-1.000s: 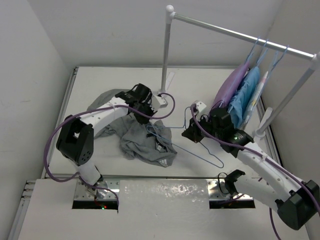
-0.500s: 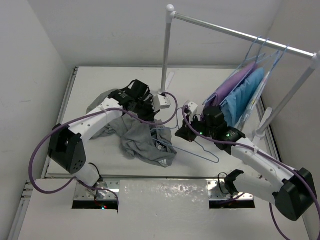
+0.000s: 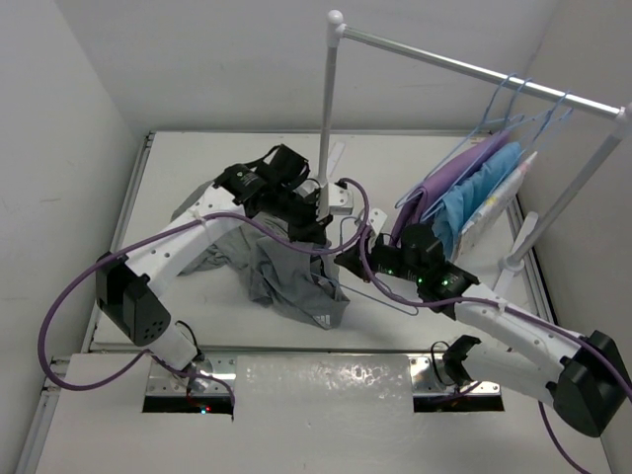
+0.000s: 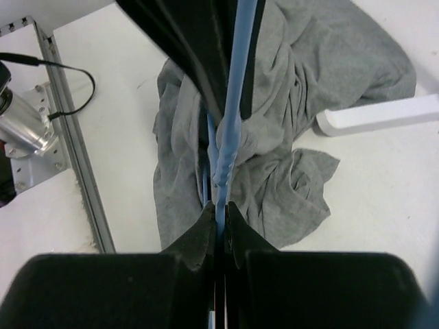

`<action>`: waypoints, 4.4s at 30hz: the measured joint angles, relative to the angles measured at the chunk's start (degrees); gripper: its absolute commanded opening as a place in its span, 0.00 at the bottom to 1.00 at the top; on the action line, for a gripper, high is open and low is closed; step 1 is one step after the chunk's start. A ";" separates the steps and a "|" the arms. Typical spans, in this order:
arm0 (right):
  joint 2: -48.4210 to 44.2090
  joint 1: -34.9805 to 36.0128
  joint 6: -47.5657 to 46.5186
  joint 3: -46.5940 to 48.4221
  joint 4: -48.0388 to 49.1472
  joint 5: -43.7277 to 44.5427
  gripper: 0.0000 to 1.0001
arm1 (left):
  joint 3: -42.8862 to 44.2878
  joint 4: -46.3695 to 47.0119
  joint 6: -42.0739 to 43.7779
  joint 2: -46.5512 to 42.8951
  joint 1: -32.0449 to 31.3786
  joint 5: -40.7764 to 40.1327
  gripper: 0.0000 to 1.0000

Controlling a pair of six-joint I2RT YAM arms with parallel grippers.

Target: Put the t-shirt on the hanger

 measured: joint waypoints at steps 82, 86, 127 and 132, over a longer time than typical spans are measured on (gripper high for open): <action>15.63 3.32 -1.44 -9.46 23.78 12.63 0.29 | -31.08 25.05 10.49 3.58 7.72 5.18 0.00; 14.23 3.74 -1.22 -6.93 19.21 12.31 0.56 | -28.26 19.23 12.22 1.09 7.89 1.77 0.00; 23.93 12.26 28.59 -1.44 11.76 27.52 0.45 | -42.60 19.50 -10.32 -28.83 10.84 -30.40 0.00; 31.36 12.28 30.12 0.92 15.23 28.44 0.44 | -42.60 19.74 -10.88 -28.79 10.84 -30.38 0.00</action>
